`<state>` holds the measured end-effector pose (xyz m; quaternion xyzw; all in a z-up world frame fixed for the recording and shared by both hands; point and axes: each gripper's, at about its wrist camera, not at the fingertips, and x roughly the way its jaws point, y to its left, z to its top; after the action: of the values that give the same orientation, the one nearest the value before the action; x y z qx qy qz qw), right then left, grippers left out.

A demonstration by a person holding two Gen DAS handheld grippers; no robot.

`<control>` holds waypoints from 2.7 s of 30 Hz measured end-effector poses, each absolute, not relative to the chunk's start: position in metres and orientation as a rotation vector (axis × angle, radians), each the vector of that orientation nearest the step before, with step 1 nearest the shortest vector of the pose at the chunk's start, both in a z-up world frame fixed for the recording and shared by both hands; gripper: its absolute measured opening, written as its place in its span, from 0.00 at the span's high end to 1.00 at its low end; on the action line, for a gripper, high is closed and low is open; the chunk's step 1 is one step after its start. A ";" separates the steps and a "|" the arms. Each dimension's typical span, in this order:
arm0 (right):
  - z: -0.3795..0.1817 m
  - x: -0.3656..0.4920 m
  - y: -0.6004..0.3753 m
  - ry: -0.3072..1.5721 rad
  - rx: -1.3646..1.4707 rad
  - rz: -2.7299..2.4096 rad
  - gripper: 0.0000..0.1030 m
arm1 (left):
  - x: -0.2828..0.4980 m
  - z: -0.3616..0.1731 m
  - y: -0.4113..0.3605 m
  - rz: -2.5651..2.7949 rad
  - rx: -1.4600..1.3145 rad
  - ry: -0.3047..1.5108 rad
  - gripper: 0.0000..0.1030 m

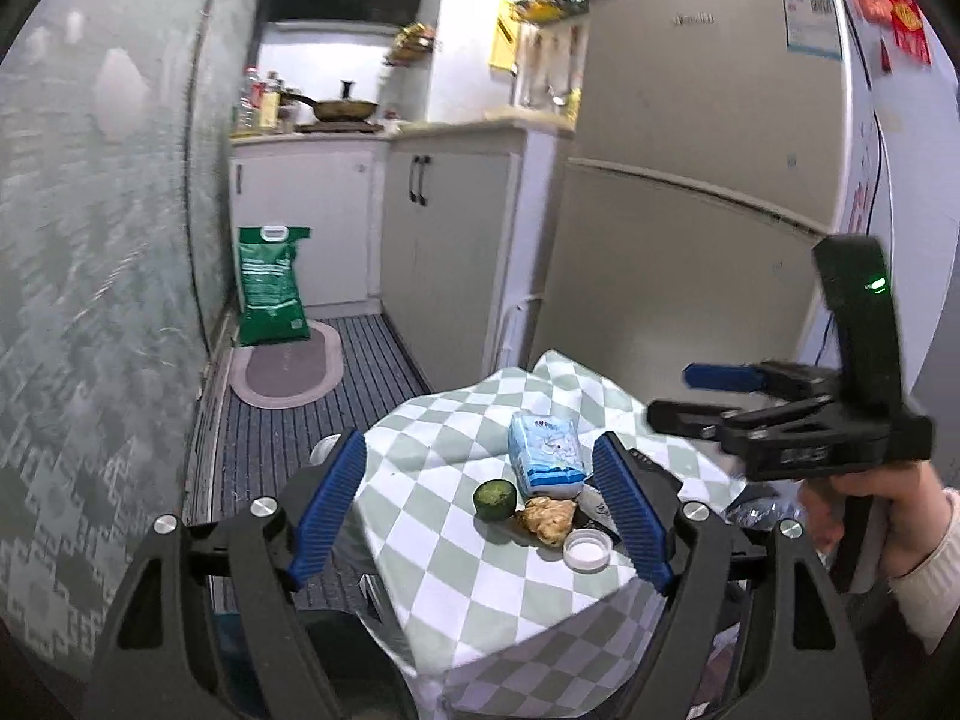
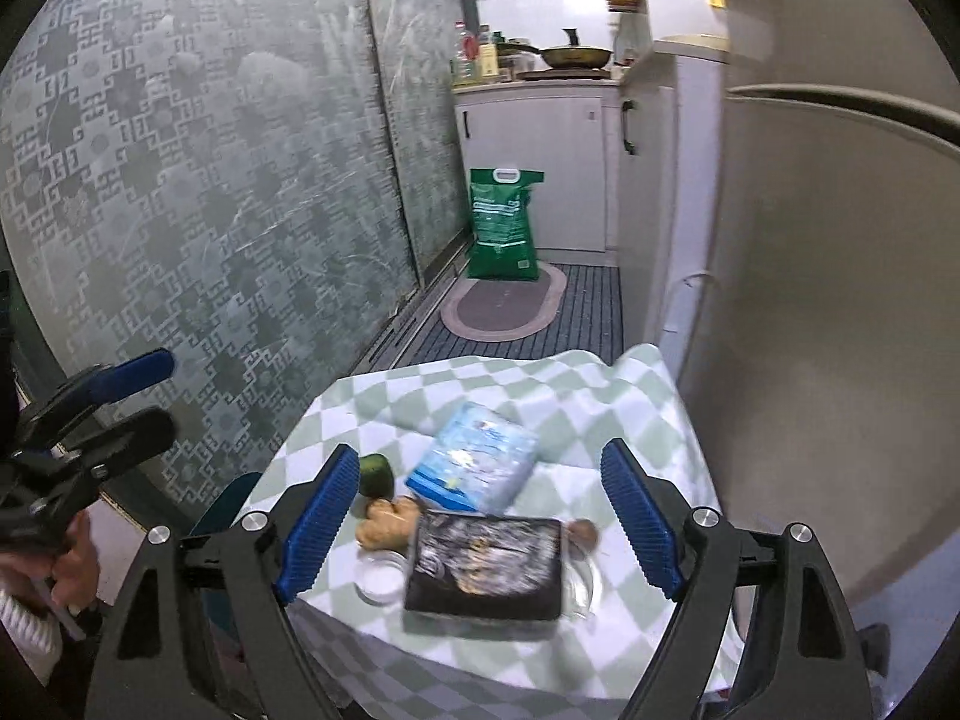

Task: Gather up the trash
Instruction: 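Move both tools back over the table, then grasp the green lime with the left tool while the right tool grasps the black tissue pack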

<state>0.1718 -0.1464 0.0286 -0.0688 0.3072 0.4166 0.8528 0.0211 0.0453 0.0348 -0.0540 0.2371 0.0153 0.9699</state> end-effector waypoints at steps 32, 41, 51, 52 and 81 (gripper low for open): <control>0.000 0.179 -0.178 0.759 -0.107 0.896 0.18 | 0.106 -0.051 0.053 -0.073 -0.273 0.741 0.42; -0.007 0.181 -0.182 0.761 -0.085 0.899 0.15 | 0.112 -0.056 0.052 -0.095 -0.333 0.753 0.65; -0.025 0.164 -0.164 0.691 -0.122 0.867 0.11 | 0.107 -0.050 0.056 -0.091 -0.365 0.732 0.71; -0.027 0.163 -0.163 0.683 -0.125 0.863 0.11 | 0.106 -0.047 0.056 -0.091 -0.370 0.725 0.71; -0.057 0.165 -0.142 0.606 -0.113 0.810 0.30 | 0.080 0.000 0.079 -0.082 -0.431 0.602 0.71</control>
<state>0.1649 -0.1424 -0.0570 -0.0540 0.2899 0.3878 0.8733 0.0804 0.0787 0.0000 -0.2108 0.2939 -0.0400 0.9315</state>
